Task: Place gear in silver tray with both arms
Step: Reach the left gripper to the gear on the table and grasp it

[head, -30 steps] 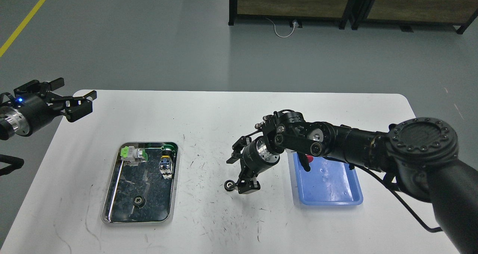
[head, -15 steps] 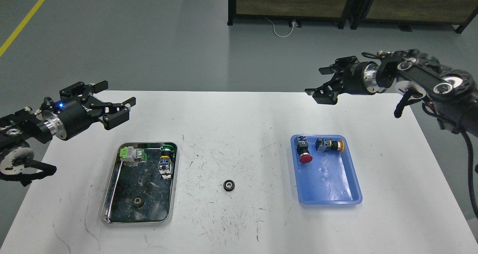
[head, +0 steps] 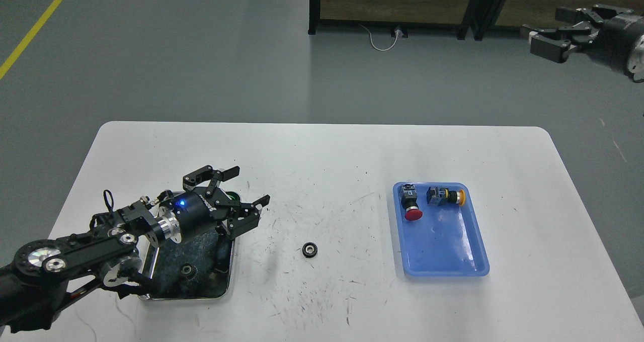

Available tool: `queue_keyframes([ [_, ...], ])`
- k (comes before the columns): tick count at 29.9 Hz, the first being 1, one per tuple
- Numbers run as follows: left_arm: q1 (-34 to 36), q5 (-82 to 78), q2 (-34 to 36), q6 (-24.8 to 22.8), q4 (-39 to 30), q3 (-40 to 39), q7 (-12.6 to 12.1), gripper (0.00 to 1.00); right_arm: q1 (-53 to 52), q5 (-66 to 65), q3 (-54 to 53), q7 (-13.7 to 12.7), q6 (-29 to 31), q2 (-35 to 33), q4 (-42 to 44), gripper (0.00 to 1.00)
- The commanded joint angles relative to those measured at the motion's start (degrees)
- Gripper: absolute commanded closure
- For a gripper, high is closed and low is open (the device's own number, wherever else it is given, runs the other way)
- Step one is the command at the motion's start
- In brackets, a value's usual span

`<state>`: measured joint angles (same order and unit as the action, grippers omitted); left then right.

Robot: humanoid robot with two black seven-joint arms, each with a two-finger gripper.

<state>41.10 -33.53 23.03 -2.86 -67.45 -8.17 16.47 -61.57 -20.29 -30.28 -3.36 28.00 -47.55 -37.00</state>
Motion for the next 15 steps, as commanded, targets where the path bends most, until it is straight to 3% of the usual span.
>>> queue_keyframes([
  [1, -5.7, -3.3, -8.3, 1.4, 3.8, 0.5, 0.1, 0.05, 0.0, 0.0, 0.2, -0.3, 0.0, -0.4, 0.0, 0.17],
  [13, -6.6, -7.1, -20.4, 4.4, 15.7, 0.4, 0.3, 0.05, 0.8, 0.0, 0.4, -0.3, 0.0, -0.9, -0.1, 0.17],
  [15, -6.6, -7.2, -21.1, 4.9, 18.0, 0.5, 0.3, 0.09, 0.9, 0.1, 0.4, -0.3, 0.0, -0.9, -0.1, 0.17],
])
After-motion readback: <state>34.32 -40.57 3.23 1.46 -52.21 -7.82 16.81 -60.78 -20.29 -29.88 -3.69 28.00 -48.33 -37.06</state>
